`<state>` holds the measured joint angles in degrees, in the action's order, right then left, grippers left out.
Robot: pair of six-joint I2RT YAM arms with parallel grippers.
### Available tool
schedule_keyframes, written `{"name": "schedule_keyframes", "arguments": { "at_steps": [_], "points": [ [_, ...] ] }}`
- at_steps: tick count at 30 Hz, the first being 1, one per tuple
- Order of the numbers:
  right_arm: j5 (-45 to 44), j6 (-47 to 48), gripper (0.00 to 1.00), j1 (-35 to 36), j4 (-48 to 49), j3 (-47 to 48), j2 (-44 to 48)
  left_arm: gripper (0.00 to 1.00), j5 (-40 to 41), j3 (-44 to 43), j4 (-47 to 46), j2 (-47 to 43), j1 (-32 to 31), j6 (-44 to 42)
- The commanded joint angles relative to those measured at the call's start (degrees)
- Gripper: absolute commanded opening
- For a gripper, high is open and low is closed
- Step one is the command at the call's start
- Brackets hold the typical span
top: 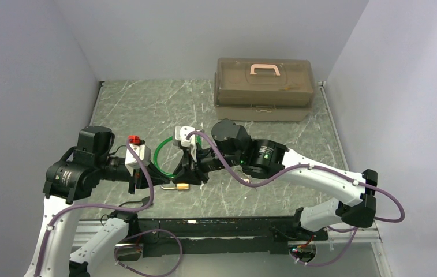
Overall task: Unlock with the key
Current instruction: Pick up the key from the center of the board.
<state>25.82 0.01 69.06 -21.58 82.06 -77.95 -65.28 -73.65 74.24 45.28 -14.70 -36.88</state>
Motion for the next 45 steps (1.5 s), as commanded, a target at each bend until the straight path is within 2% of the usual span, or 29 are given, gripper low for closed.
{"name": "schedule_keyframes", "arguments": {
  "at_steps": [1, 9, 18, 19, 22, 25, 27, 30, 35, 41, 45],
  "points": [
    [2.63, 0.4, 0.26, -0.37, 1.32, 2.89, -0.1, 0.0, -2.0, -1.44, -0.05, 0.54, 0.03, -1.0],
    [5.63, 0.18, 0.01, -1.84, 1.55, 2.35, 0.15, 0.0, -1.31, -1.37, 0.03, 0.69, 0.03, -1.35],
    [8.5, 0.08, 0.0, -2.7, 1.99, -0.04, 1.09, 0.0, -0.77, -2.36, -0.38, 0.97, 0.09, -0.64],
    [8.68, 0.08, 0.0, -2.71, 1.84, -0.13, 1.05, 0.06, -0.69, -2.55, -0.59, 1.08, 0.03, -0.35],
    [8.13, -1.59, 0.0, -2.77, 3.27, -1.85, 1.95, 0.31, -0.04, -3.51, -0.51, 1.3, 0.03, 0.12],
    [6.89, -3.26, 0.0, -2.77, 7.93, -5.86, 5.12, 0.49, 1.46, -5.12, 1.68, 1.76, 0.02, -0.94],
    [6.05, -4.24, 0.0, -2.94, 11.07, -8.4, 7.63, 0.56, 2.79, -5.85, 3.47, 1.98, 0.03, -2.1],
    [5.82, -5.38, 0.0, -3.1, 14.98, -11.17, 9.87, 0.61, 3.79, -6.77, 5.99, 3.11, 0.02, -4.0],
    [6.24, -6.7, 0.0, -3.11, 18.04, -12.92, 10.86, 0.62, 1.49, -5.61, 3.8, 3.27, 0.04, -2.3],
    [6.45, -8.13, 0.0, -3.07, 23.35, -14.47, 10.94, 0.51, -2.72, -4.79, 0.76, 3.05, 0.07, -0.6],
    [6.7, -8.48, 0.0, -3.12, 24.88, -14.98, 10.78, 0.48, -3.78, -5.85, 1.94, 3.26, 0.07, -1.08]
  ]
}}
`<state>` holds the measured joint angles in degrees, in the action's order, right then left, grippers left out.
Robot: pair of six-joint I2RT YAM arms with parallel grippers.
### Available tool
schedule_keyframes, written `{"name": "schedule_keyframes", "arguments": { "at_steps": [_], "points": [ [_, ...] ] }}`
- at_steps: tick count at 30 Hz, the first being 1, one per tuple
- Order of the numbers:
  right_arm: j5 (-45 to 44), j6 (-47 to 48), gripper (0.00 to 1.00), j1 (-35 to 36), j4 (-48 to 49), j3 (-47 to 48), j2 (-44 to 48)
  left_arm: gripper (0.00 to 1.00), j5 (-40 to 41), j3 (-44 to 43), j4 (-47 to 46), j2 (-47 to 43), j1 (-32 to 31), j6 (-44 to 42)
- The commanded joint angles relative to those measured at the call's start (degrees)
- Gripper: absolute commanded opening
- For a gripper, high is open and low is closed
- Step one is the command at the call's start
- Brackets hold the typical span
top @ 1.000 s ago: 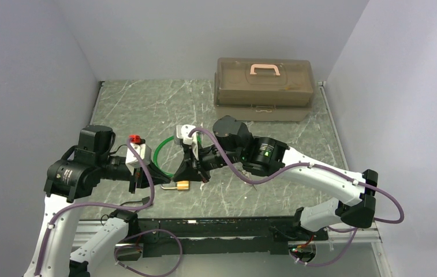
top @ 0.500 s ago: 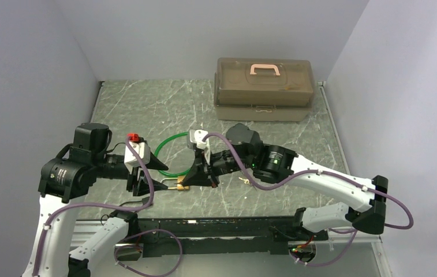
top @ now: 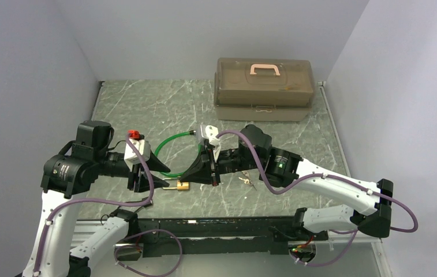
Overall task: Unlock with the key
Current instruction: Pick up the key from the center of the board.
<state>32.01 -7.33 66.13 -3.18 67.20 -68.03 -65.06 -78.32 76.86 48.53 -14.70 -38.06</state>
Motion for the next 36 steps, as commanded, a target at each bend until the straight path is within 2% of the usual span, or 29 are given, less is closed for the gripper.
{"name": "schedule_keyframes", "arguments": {
  "at_steps": [1, 13, 28, 34, 36],
  "points": [
    [0.58, -1.21, 0.0, -0.13, 6.89, -0.2, 0.89, 0.47, -4.02, -1.23, -0.79, -0.15, 0.03, 0.17],
    [1.17, -0.93, 0.0, -0.12, 7.98, -0.43, 0.25, 0.21, -5.41, -1.4, -2.68, -1.01, 0.07, 1.65],
    [2.68, -0.56, 0.0, -0.12, 7.77, -0.14, -0.9, 0.2, -7.02, -1.97, -3.41, -0.43, 0.03, 2.48],
    [2.72, -0.49, 0.0, -0.17, 7.92, -0.26, -0.93, 0.13, -7.19, -1.4, -3.06, -0.29, 0.02, 1.85],
    [2.63, -0.24, 0.0, -0.15, 7.81, -0.22, -1.02, 0.06, -7.55, -1.39, -2.82, -0.28, 0.05, 1.62]
  ]
}}
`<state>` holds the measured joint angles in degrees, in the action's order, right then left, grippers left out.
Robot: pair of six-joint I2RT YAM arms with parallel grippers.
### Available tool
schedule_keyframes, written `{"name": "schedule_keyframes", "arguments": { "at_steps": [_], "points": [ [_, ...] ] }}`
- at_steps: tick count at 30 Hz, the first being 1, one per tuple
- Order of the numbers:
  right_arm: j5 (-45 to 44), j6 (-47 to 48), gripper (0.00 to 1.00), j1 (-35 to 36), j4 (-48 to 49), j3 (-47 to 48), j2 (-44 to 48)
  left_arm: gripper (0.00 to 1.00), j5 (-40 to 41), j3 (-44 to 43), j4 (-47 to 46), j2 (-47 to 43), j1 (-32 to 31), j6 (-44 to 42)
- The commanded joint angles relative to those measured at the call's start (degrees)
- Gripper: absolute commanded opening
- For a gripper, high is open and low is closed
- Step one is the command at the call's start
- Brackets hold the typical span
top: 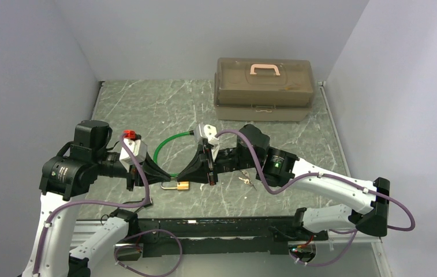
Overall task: Unlock with the key
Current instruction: Pick up the key from the center of the board.
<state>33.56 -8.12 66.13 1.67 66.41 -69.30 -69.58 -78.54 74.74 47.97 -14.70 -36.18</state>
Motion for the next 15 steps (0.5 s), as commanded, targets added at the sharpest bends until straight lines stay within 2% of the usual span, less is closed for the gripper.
{"name": "schedule_keyframes", "arguments": {
  "at_steps": [1, 5, 8, 10, 12, 15],
  "points": [
    [1.07, 0.67, 0.0, -0.2, 2.91, 0.66, 0.28, 0.01, -2.93, -1.27, -0.58, 0.29, 0.02, -0.48],
    [1.3, 0.8, 0.0, -0.17, 2.73, 0.56, 0.32, 0.0, -2.38, -1.44, 0.12, 0.29, 0.05, -1.28],
    [1.82, 0.85, 0.21, -0.12, 0.92, 1.02, 0.36, 0.0, -1.12, -1.33, 0.16, 0.44, 0.05, -1.1],
    [1.46, 1.75, 0.31, -0.14, -2.35, 2.53, 0.41, 0.0, 0.64, -1.7, 1.06, 0.67, 0.02, -2.24],
    [0.54, 3.4, 0.37, -0.25, -6.88, 4.89, 0.6, 0.0, 2.5, -2.15, 2.17, 0.81, 0.02, -3.62],
    [1.82, 4.32, 0.39, -1.25, -11.15, 8.6, 0.35, 0.0, 4.97, -3.02, 3.51, 0.98, 0.02, -5.07]
  ]
}}
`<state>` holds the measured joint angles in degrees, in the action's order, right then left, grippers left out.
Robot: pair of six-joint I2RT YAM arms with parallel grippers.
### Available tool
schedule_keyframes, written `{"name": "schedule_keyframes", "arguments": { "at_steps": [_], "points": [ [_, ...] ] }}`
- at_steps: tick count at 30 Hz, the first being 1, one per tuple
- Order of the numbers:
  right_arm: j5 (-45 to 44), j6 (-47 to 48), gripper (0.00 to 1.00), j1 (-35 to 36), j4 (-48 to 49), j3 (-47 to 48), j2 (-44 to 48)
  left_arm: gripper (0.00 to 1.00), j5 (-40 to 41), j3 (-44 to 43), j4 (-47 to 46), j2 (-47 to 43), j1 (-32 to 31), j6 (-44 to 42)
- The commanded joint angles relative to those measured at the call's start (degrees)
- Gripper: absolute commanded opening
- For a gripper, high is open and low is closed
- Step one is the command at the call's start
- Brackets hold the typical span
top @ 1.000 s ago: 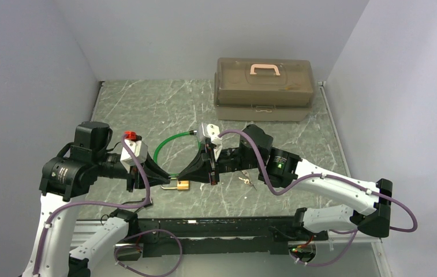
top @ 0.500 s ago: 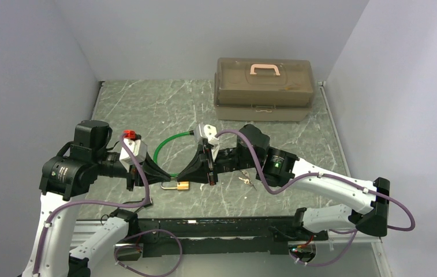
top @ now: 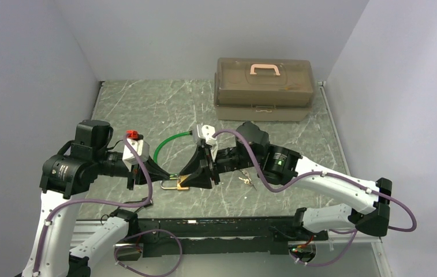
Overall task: Unlock with the key
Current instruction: Pick up the key from the center of the board.
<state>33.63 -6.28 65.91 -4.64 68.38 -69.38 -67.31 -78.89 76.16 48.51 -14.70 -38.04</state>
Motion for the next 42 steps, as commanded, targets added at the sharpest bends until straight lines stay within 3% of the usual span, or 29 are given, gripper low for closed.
{"name": "schedule_keyframes", "arguments": {
  "at_steps": [1, 22, 31, 42],
  "points": [
    [2.78, 2.38, 0.4, -1.59, -5.81, 7.77, -0.05, 0.0, 3.16, -2.86, 2.48, 0.51, 0.03, -3.59],
    [11.28, -1.25, 0.26, -3.94, -8.8, 15.95, -10.24, 0.0, 3.6, -3.58, 3.39, -0.83, -0.15, -3.89],
    [11.42, -0.59, 0.0, -3.96, -9.26, 15.15, -10.19, 0.0, 3.51, -3.89, 3.31, -0.92, -0.16, -3.57],
    [9.78, 0.74, 0.0, -3.95, -11.77, 14.48, -9.89, 0.01, 3.2, -3.84, 2.27, -0.96, -0.13, -2.43]
  ]
}}
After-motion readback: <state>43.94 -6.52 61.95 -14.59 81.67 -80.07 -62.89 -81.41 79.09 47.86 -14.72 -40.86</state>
